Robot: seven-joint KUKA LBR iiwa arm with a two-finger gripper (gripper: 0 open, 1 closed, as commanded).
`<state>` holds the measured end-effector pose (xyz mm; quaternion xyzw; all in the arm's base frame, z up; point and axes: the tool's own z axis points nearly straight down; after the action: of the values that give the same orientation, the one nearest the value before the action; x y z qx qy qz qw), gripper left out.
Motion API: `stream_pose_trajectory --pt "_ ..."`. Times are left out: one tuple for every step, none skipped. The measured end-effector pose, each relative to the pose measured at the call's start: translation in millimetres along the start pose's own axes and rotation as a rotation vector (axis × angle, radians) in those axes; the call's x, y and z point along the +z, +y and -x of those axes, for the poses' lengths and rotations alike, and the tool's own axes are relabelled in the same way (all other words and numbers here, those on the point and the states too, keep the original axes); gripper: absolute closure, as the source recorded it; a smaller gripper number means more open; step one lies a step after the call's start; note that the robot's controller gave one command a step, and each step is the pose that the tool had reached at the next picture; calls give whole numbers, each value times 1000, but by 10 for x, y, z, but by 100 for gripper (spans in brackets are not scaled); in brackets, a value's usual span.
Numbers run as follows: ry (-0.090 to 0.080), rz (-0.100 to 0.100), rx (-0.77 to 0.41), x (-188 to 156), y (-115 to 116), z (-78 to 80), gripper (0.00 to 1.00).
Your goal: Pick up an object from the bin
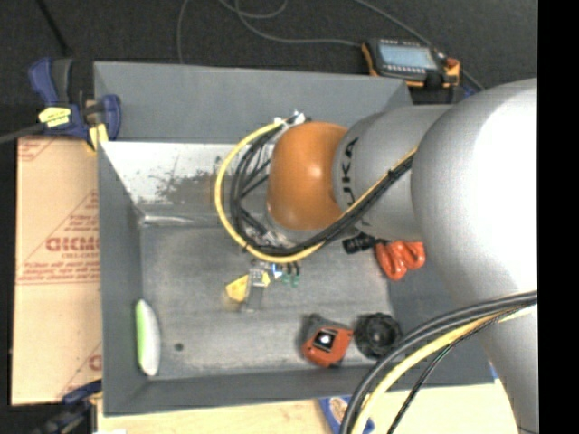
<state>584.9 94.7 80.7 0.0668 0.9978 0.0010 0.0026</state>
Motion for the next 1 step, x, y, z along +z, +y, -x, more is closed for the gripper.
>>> stream_pose_trajectory --pt "6 -2 3 23 -31 -130 0"
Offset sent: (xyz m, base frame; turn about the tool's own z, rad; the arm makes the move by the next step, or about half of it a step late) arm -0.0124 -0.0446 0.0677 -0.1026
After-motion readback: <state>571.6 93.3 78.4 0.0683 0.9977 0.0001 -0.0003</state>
